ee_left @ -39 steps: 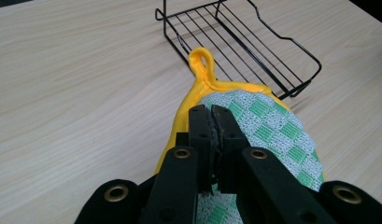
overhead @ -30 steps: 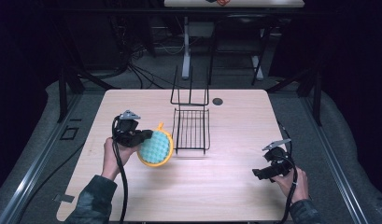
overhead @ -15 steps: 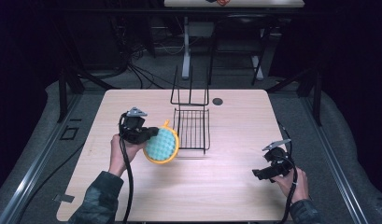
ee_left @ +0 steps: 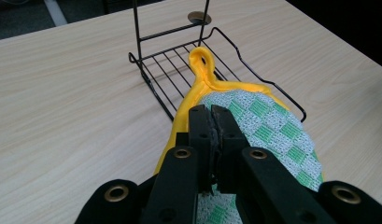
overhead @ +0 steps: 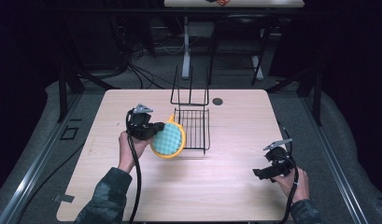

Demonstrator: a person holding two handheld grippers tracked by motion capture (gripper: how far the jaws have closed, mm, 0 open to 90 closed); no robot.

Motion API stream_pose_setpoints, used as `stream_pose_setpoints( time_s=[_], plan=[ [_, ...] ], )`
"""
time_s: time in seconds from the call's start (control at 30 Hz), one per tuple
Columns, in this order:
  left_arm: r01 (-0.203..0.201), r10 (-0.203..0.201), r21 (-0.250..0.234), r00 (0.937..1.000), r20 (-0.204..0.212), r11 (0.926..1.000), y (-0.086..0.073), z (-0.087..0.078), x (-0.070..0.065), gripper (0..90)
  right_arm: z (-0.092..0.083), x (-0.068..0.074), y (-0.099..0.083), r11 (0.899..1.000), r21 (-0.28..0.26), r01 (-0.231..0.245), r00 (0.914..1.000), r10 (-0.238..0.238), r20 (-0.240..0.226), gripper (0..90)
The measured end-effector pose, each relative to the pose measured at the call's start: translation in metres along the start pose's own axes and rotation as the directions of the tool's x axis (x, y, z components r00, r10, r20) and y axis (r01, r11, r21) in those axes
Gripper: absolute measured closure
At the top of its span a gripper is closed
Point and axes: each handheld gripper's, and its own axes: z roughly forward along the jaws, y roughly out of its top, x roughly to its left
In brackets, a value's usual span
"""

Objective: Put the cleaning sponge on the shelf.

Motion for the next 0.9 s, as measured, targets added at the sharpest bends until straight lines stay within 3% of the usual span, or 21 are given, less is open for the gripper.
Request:
stream_pose_setpoints(
  time_s=[0.5,0.9],
  plan=[
    [0.021,-0.021,-0.035,0.9998,0.006,0.9991,0.007,0.022,-0.008,88.2,0.000,-0.001,0.000,1.000,0.001,0.000,1.0000,0.000,-0.006,5.8],
    [0.053,-0.055,-0.090,0.9985,-0.010,0.9945,0.007,0.036,-0.014,88.2,-0.001,-0.003,0.001,1.000,-0.010,-0.003,1.0000,0.003,-0.003,5.6]
  ],
)
